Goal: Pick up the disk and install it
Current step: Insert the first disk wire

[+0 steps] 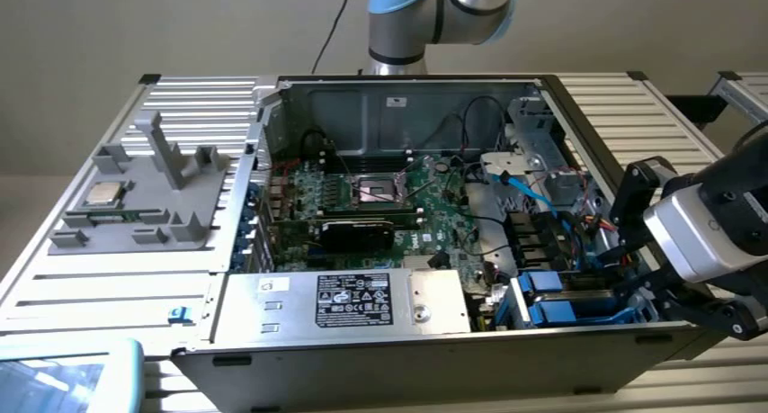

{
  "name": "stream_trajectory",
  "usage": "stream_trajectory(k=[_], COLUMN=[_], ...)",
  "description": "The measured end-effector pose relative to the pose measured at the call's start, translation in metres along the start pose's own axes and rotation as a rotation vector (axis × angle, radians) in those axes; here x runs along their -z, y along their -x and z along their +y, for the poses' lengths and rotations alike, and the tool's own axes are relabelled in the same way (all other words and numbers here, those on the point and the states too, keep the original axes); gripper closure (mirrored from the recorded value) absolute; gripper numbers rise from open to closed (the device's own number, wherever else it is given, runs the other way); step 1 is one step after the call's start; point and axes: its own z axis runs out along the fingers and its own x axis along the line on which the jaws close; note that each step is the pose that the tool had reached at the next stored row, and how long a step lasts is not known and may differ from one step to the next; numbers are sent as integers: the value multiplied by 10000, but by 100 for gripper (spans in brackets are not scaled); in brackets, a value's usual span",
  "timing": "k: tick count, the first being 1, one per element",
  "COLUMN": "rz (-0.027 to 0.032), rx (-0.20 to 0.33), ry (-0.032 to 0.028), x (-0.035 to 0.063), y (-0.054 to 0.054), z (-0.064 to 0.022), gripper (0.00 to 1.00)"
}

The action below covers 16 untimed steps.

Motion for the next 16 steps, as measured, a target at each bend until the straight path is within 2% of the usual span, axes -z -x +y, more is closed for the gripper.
stream_trajectory(k=[9,13,16], rz=[-294,-352,-425], rx=[108,210,283], ry=[-42,-23,-17], x=[-70,-86,-88], y=[-46,-56,-63], z=[-28,-45,-65], gripper=[66,66,66])
